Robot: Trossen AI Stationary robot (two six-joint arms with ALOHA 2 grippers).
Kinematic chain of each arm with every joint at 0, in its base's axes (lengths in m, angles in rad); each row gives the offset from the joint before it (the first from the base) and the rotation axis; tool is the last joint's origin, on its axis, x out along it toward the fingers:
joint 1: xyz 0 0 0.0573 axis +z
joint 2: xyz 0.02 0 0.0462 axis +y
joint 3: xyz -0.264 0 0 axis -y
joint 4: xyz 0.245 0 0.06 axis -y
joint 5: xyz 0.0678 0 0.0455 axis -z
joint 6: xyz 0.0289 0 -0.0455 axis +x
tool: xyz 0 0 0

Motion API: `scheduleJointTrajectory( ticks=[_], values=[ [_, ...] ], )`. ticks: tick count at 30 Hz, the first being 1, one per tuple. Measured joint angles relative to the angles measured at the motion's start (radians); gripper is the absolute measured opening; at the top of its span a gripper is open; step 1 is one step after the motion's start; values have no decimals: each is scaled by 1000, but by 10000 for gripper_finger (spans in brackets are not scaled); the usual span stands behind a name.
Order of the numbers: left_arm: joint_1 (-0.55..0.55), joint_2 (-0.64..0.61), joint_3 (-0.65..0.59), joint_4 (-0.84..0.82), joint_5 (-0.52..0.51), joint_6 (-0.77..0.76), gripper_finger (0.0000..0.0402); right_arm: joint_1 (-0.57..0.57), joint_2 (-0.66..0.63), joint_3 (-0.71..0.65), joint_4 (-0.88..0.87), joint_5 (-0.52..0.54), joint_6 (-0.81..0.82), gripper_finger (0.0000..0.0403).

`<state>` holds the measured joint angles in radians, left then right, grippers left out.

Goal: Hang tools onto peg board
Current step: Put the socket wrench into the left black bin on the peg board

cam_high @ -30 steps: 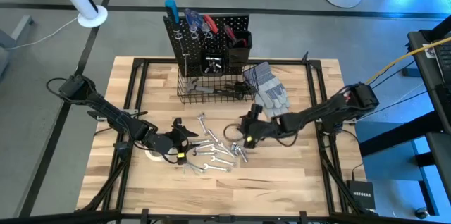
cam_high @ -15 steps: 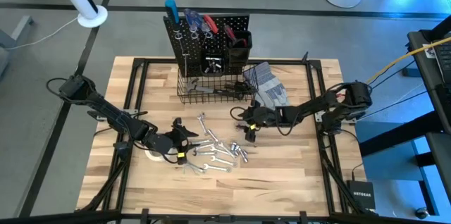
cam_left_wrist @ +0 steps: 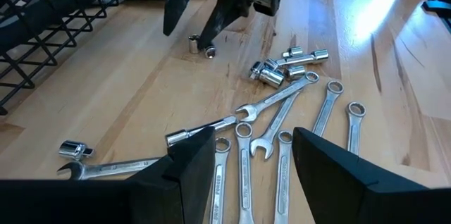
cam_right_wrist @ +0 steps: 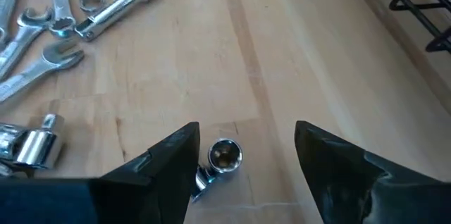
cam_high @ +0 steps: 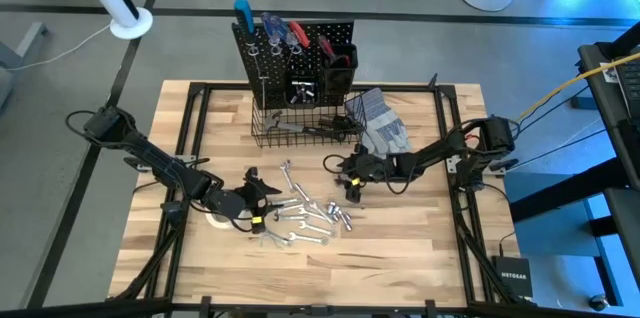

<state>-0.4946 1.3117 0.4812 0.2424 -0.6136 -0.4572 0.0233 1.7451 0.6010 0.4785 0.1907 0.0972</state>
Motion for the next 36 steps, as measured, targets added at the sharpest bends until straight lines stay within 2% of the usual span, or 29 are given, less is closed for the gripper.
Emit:
scheduleJointTrajectory(
  ticks=[7, 17, 26, 33, 36],
  values=[
    [0, 0, 0, 0, 0, 0, 182, -19, -1, -1, -71, 3, 1, 227],
    [0, 0, 0, 0, 0, 0, 182, -17, -1, -1, -63, -19, 0, 152],
    [0, 0, 0, 1, 0, 0, 182, -17, -1, -1, -58, -21, -1, 118],
    [0, 0, 0, 0, 0, 0, 182, -17, -1, 0, -56, -22, -1, 59],
    [0, 0, 0, 0, 0, 0, 182, -17, -1, 0, -56, -22, -1, 56]
  ],
)
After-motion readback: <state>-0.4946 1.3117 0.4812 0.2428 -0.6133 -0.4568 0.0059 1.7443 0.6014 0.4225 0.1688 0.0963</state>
